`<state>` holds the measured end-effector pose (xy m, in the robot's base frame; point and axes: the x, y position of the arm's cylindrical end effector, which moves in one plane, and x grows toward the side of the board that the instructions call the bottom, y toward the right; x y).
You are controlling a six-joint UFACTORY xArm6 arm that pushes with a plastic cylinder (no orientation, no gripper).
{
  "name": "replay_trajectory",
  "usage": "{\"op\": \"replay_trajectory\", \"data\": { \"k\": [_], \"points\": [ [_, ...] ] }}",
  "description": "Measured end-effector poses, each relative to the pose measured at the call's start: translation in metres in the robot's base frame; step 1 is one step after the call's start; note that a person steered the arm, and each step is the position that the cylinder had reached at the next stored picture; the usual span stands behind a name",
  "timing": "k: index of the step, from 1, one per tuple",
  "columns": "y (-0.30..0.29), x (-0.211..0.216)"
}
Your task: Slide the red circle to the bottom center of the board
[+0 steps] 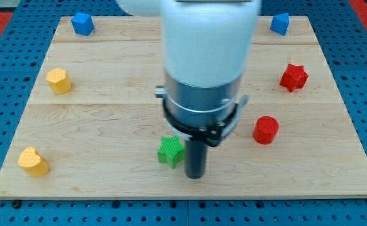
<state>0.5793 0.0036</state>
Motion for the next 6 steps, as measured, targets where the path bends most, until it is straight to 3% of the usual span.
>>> {"op": "replay_trajectory", "data": {
  "k": [3, 5, 6],
  "points": [
    [-0.065, -0.101],
    [0.095, -0.136],
    [0.128, -0.108]
  ]
}}
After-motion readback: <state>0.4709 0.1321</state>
